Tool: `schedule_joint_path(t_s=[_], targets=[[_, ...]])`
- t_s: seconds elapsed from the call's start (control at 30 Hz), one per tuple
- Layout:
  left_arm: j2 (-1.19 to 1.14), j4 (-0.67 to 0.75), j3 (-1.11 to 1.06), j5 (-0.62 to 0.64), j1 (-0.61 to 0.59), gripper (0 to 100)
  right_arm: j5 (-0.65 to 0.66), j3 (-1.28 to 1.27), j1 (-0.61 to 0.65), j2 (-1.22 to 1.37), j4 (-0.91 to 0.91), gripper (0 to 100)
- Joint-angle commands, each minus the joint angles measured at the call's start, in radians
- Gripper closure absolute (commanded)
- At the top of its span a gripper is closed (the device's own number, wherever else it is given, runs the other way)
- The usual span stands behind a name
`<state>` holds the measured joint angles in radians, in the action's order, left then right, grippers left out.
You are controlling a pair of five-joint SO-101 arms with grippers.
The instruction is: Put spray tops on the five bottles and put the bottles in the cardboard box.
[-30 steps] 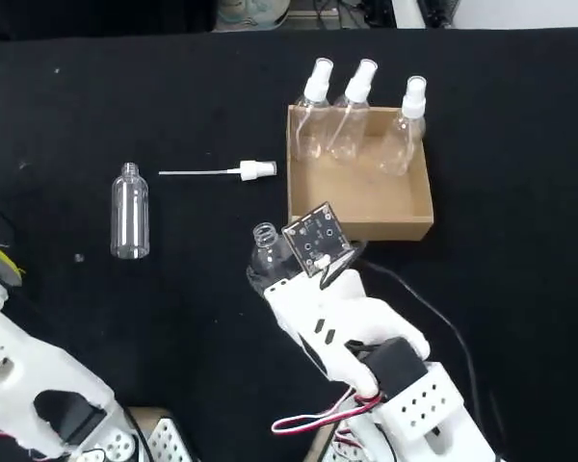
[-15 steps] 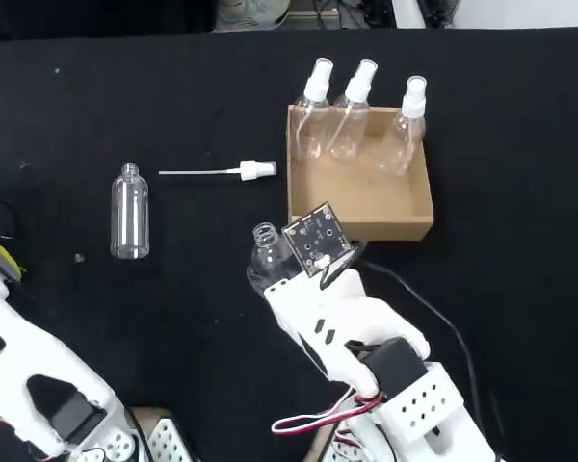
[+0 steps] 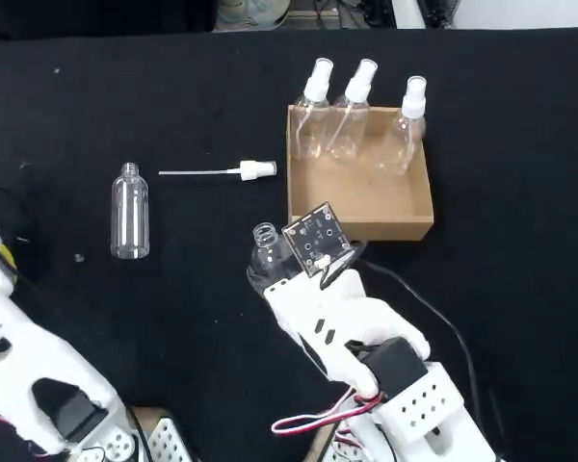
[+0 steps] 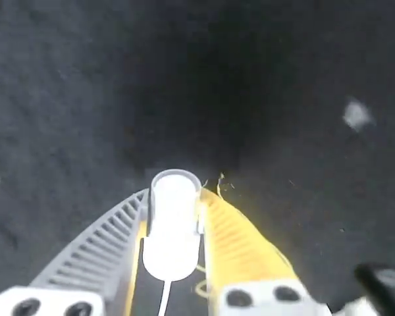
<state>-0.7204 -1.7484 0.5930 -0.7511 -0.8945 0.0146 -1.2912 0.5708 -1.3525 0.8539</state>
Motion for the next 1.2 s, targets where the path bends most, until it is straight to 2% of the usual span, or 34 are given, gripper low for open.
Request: schedule_joint_path(t_s=[0.0,0.1,0.2,0.37,0.53,0.67,0.83,1.0,1.17], targets=[[0.334,-0.011,-0.134,-0.006,0.019,97,-0.005,0.007,0.012,-0.031,0.0,98.0],[0.543,-0.009,-0.282,0.009,0.047,97,-0.006,0.007,0.02,-0.028,-0.005,98.0],[0.766,0.009,-0.417,0.104,0.111,97,-0.009,0.007,0.084,-0.031,-0.008,98.0],[1.132,0.16,-0.578,0.379,0.286,97,-0.011,-0.053,0.147,-0.033,-0.127,98.0],[1.389,0.184,-0.573,0.644,0.562,97,-0.011,-0.102,0.144,-0.035,-0.272,98.1],[1.461,0.256,-0.527,0.841,0.753,97,-0.015,-0.099,0.147,-0.035,-0.287,98.1],[1.504,0.397,-0.495,0.99,0.941,97,-0.091,-0.094,0.147,-0.035,-0.288,98.1],[1.533,0.526,-0.506,1.057,1.112,97,-0.094,-0.102,0.144,-0.035,-0.322,98.1],[1.527,0.603,-0.506,1.077,1.167,97,-0.094,-0.105,0.146,-0.071,-0.321,98.1]])
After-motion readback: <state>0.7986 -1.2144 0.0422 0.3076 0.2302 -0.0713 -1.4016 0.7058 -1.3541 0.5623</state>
